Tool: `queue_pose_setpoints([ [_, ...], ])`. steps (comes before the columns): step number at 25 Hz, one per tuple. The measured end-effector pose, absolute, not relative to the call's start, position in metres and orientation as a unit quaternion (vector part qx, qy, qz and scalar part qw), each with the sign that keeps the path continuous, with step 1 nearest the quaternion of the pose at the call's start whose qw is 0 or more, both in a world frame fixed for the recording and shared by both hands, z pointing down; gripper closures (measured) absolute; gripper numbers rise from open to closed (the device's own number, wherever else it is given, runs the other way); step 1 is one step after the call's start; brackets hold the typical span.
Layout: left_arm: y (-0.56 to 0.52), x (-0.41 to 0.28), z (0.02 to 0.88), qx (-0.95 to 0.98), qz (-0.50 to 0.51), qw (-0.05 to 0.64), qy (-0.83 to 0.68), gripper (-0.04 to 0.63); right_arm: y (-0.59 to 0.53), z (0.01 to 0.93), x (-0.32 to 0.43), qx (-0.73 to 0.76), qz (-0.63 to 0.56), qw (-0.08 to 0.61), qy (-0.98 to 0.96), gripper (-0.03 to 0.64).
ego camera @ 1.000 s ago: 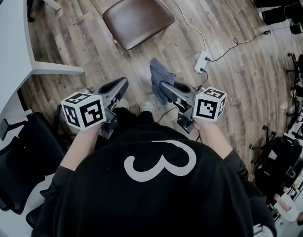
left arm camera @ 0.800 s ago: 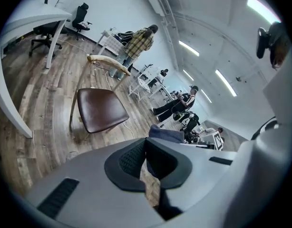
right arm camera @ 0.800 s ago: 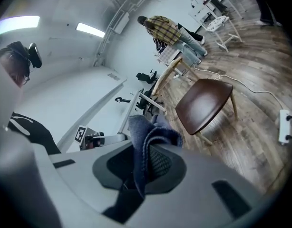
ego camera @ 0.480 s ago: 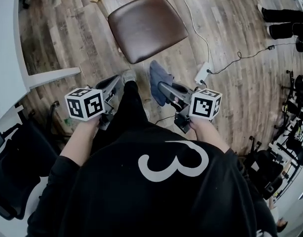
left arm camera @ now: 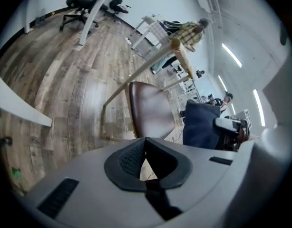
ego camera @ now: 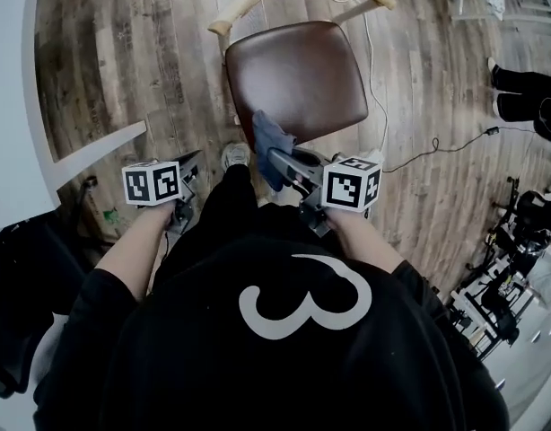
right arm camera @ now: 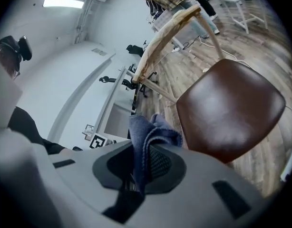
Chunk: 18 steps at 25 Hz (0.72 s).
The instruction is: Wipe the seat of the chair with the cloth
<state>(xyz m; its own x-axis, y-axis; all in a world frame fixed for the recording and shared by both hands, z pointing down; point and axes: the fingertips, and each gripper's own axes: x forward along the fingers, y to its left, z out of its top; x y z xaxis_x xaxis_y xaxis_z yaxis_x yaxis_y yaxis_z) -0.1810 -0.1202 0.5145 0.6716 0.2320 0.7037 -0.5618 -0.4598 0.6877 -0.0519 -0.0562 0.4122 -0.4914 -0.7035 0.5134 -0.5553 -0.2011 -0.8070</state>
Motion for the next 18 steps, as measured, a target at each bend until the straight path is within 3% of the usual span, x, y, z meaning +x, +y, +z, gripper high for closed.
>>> queue_pose_setpoints([
  [4,-0.135,-0.182,0.527,0.732,0.359,0.560,-0.150,0.581,-0.096,0.426,-0.053,-0.471,-0.595,0.038,0.651,0.568],
  [13,-0.135,-0.184,0.546,0.691,0.328,0.606,-0.219,0.581,-0.168,0.468,-0.055,-0.421,-0.600,0.026,0.680,0.569],
  [18,-0.141,-0.173,0.557,0.658,0.249,0.662,-0.259,0.581,-0.199,0.505,-0.042,-0.422,-0.613,0.040,0.667,0.569],
])
